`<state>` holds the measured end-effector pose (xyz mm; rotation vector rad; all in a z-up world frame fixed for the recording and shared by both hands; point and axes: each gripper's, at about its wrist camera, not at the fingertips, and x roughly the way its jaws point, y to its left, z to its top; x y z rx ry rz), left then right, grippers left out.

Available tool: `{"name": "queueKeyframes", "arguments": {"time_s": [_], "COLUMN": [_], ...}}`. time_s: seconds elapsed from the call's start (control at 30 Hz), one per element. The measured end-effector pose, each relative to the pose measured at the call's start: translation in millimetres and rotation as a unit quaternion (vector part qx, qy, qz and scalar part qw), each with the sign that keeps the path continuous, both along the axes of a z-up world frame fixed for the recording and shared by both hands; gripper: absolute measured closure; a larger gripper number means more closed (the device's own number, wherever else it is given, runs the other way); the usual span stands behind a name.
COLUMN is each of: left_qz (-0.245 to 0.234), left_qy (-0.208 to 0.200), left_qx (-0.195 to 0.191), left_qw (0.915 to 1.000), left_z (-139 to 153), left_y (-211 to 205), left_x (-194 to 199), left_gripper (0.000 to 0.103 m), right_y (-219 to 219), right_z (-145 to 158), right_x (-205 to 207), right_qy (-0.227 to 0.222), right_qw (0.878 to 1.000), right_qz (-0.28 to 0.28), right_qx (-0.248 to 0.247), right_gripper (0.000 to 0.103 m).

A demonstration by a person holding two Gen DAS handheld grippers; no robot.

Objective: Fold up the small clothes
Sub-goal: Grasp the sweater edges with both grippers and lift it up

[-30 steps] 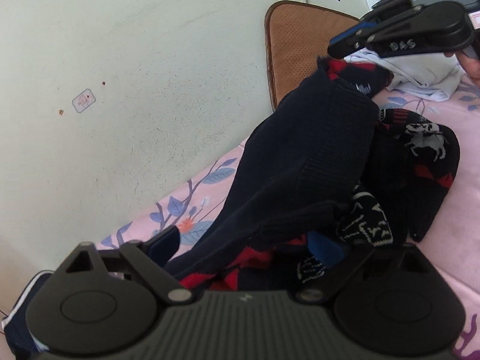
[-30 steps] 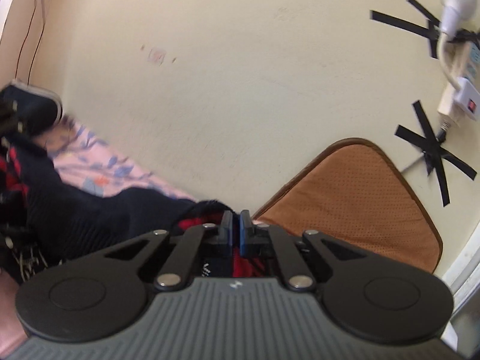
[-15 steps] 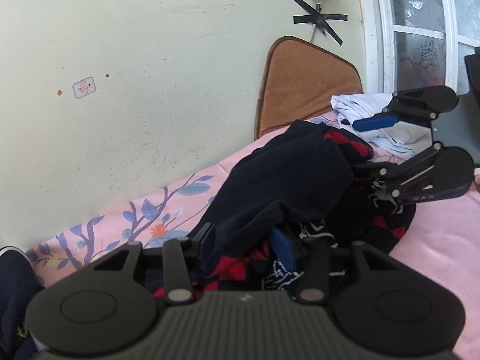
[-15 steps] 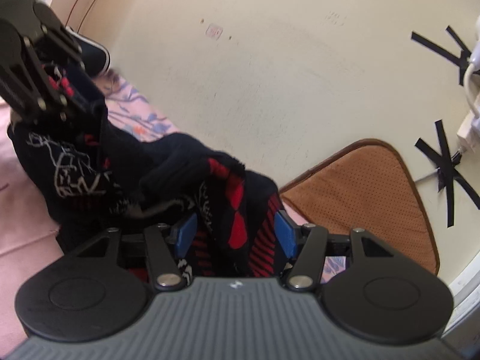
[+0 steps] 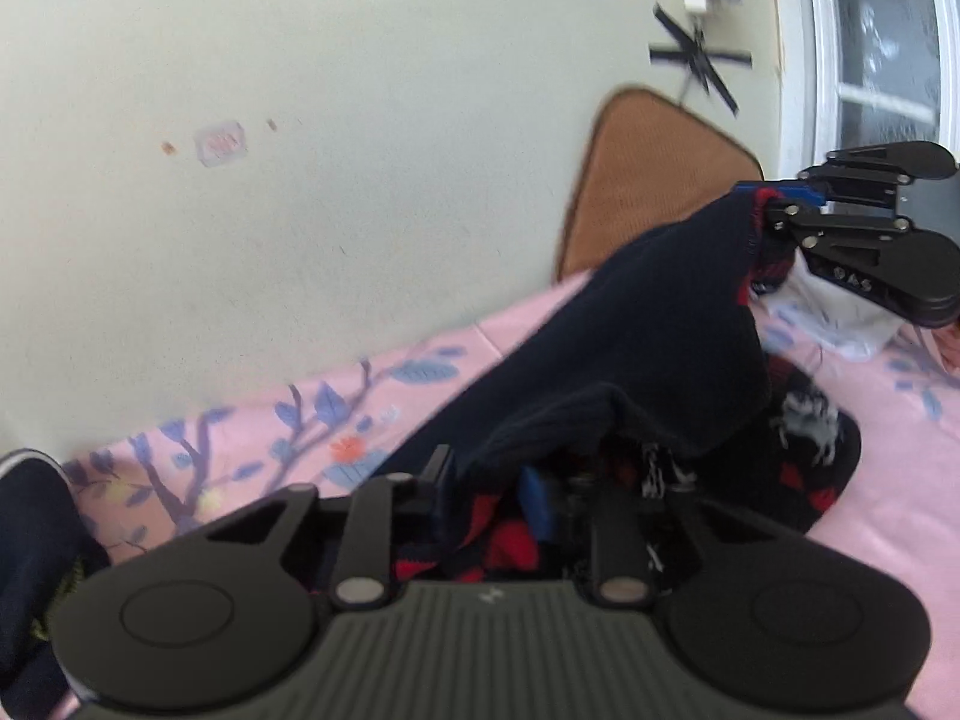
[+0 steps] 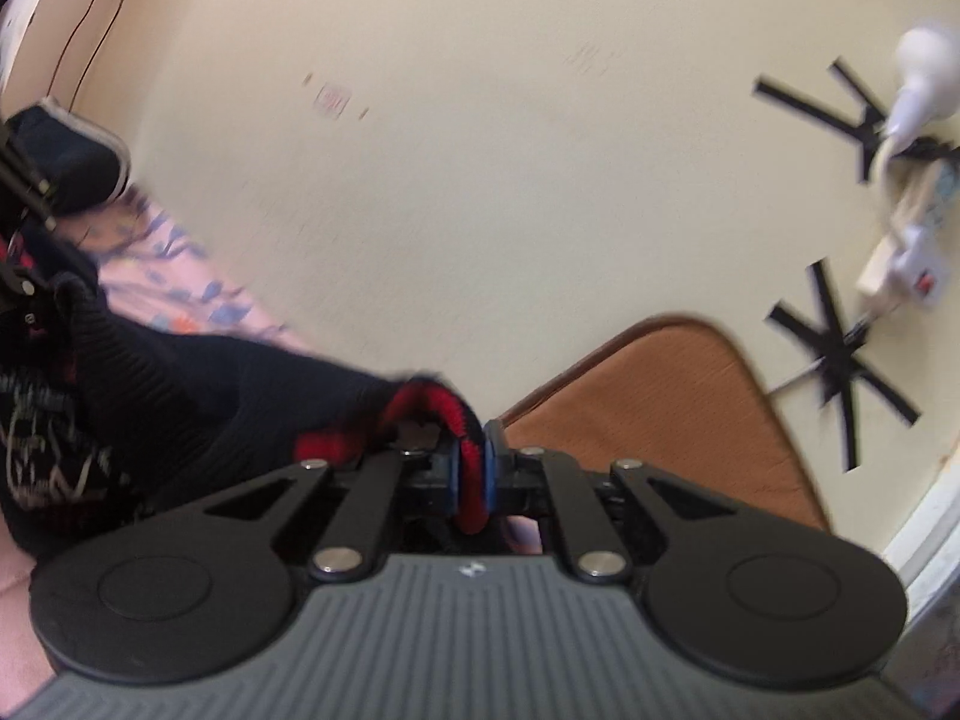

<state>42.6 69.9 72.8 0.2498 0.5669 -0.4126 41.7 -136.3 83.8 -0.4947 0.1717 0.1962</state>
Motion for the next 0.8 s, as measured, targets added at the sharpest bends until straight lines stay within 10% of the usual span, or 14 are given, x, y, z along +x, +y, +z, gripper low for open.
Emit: {"name": "queueKeyframes", "arguments": {"time_s": [0.37, 0.8], "left_qz": [0.061, 0.077], "left_qy": [-0.157, -0.44], "left_qx": [-0.156, -0.215], "left_qw": [0.9732, 0.8687], "left_z": [122, 282], "left_y": [56, 64], "left_x": [-91, -272], "left_gripper": [0.091, 0.091], "right_y": [-3, 0], "right_z": [113, 255], "right_x": [-86, -231], "right_qy": [-0.183, -0.367], "right_qw": [0.982, 0.925], "right_qz": [0.007, 0.059], "right_qx": [0.049, 0.079], "right_gripper": [0.093, 0.093]}}
